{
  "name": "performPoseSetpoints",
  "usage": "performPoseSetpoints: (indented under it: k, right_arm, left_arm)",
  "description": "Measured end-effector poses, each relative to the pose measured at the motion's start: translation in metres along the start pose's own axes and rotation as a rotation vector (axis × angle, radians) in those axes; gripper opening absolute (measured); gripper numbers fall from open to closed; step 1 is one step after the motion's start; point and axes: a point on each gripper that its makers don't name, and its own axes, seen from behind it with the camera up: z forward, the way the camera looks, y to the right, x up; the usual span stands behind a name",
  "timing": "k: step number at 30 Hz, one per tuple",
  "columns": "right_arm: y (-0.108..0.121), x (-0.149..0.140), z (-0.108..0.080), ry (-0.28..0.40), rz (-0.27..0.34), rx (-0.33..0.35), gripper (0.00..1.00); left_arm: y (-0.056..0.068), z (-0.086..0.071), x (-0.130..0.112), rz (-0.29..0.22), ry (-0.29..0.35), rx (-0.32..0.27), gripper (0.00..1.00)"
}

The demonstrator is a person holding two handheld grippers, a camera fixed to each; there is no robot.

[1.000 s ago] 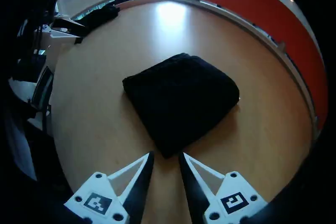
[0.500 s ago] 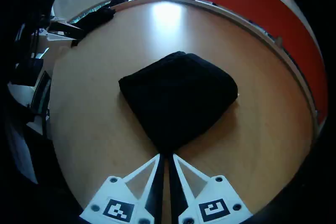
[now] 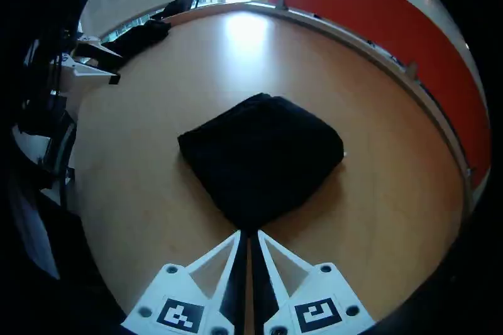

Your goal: Fold towel

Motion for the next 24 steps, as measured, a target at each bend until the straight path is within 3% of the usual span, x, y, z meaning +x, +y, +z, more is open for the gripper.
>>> performPoseSetpoints:
  k: [13, 24]
  right_arm:
    - [0.024, 0.094, -0.031, 0.14, -0.082, -0.051, 0.04]
    - [0.03, 0.166, -0.055, 0.251, -0.144, -0.072, 0.04]
  left_arm:
    - [0.001, -0.005, 0.011, -0.002, 0.032, -0.006, 0.93]
    - [0.003, -0.011, 0.019, 0.0, 0.054, -0.01, 0.93]
